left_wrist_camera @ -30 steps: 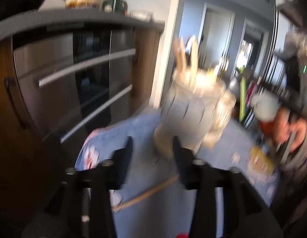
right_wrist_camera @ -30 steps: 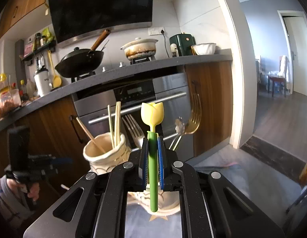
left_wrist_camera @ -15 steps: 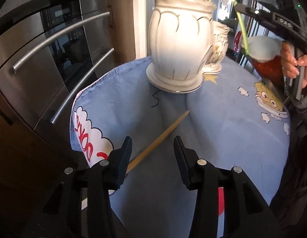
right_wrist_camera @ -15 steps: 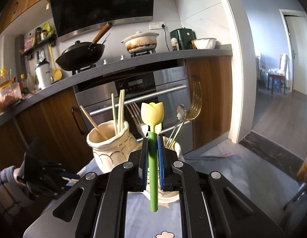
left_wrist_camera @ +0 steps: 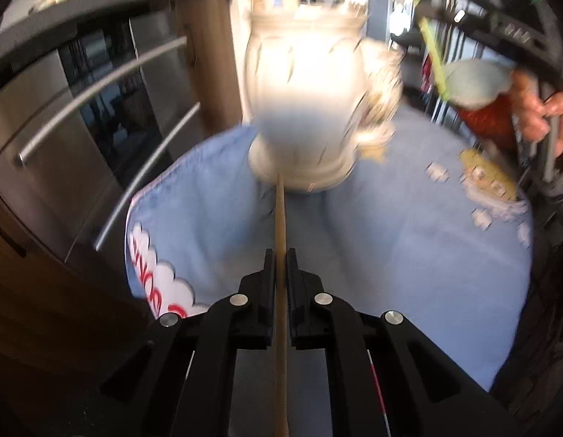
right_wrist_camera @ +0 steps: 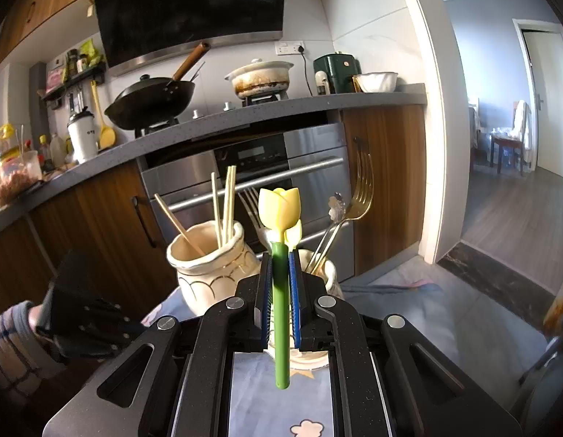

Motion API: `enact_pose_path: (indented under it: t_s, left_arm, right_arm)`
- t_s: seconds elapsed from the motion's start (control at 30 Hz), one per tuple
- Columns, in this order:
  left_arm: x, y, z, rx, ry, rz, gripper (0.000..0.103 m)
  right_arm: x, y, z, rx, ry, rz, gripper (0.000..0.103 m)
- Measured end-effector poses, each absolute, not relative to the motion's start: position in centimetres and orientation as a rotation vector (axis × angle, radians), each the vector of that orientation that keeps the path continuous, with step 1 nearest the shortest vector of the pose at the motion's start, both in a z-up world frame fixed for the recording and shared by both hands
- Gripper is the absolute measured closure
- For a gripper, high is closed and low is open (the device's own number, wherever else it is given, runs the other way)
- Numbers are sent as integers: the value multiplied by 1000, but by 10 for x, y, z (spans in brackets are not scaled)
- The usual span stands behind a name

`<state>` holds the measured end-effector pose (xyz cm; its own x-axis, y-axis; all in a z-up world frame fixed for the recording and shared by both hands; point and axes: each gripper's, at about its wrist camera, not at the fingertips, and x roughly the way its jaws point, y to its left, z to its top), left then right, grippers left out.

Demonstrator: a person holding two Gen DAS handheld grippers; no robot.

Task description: Organize utensils

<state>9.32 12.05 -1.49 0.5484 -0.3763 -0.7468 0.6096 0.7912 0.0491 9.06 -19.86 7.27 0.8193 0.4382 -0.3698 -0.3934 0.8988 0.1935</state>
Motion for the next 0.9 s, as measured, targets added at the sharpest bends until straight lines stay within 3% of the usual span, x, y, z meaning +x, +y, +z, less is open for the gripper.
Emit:
enact_pose_path:
  t_s: [0.47,0.9]
  left_arm:
    - [74,101,99,-60,341,-694,97]
    - [139,62,136,-162,119,-449,97]
  right_arm:
    - [103,-201,91,179,370,452,93]
    - [136,-192,97,191,286,422,93]
